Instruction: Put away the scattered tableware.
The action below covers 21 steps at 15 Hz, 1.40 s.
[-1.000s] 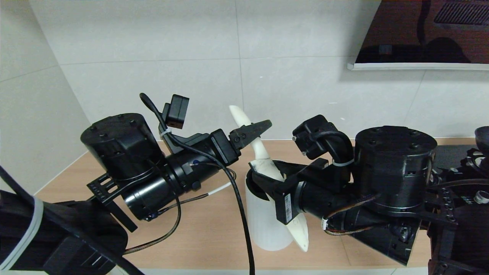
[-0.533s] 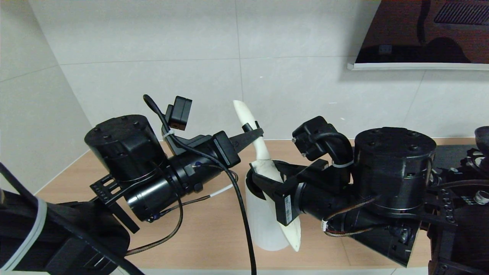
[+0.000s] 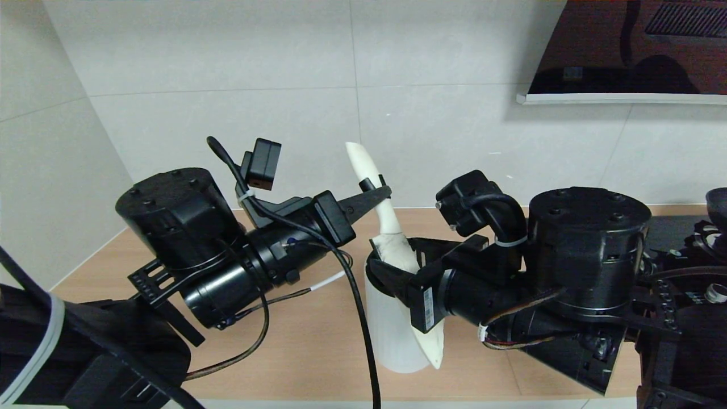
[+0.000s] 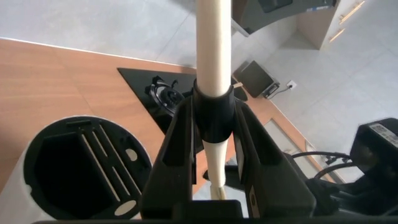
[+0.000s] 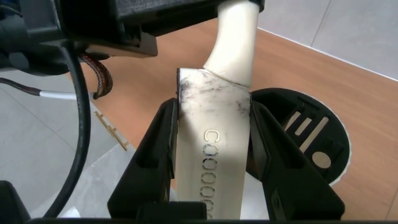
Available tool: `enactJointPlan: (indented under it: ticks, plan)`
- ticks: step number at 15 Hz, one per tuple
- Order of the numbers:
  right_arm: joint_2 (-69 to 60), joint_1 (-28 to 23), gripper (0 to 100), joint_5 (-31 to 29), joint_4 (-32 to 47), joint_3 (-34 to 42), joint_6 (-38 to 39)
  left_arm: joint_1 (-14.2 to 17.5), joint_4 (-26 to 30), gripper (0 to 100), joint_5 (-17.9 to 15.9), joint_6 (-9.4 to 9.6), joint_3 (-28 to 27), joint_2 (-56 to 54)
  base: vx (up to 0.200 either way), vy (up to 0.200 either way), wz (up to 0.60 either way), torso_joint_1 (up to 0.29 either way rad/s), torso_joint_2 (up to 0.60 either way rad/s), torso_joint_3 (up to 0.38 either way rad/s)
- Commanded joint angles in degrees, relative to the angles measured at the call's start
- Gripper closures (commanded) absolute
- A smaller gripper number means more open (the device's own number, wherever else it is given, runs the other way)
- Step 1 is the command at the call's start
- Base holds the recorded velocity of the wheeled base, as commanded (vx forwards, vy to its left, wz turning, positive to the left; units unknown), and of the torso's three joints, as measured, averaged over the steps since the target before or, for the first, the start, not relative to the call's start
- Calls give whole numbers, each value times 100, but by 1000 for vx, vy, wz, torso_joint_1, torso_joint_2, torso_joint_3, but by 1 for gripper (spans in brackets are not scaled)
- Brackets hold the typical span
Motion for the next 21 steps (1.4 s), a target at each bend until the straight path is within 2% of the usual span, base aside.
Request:
enactJointPlan:
  ticks: [1,7,8,11,13,14,16,17,19,21]
  plan:
    - [-12,3,0,-2,8,3,3,-5,-35,100,-8,-1,-1,-60,0,0,0,0,0,0]
    - [-364,-94,0,-11,-36,55,30,30,193,100,36,105,-107,-315,0,0,0,0,0,0]
    - [-733,-481,0,7,-27,117,21,39,598,100,168,272,-230,-526,0,0,0,0,0,0]
    - [-1392,-1017,0,51,-10,319,21,12,1380,100,906,641,-687,-798,0,0,0,0,0,0]
    - [-1533,-1483,0,60,25,565,30,-49,1933,100,1214,931,-1082,-860,0,0,0,0,0,0]
    - [-1533,-1782,0,60,-10,706,30,-190,2408,100,1372,1107,-1469,-895,0,0,0,0,0,0]
    - [-1550,-2151,0,227,-19,820,311,-357,3428,100,2031,1476,-2146,-833,0,0,0,0,0,0]
    - [-1594,-2186,0,262,25,802,329,-418,3621,100,2435,1643,-2181,-833,0,0,0,0,0,0]
    - [-1585,-2239,0,262,34,820,329,-550,3656,100,2866,2109,-2154,-860,0,0,0,0,0,0]
    - [-1541,-2239,0,253,34,829,329,-867,3621,100,3727,2794,-2049,-930,0,0,0,0,0,0]
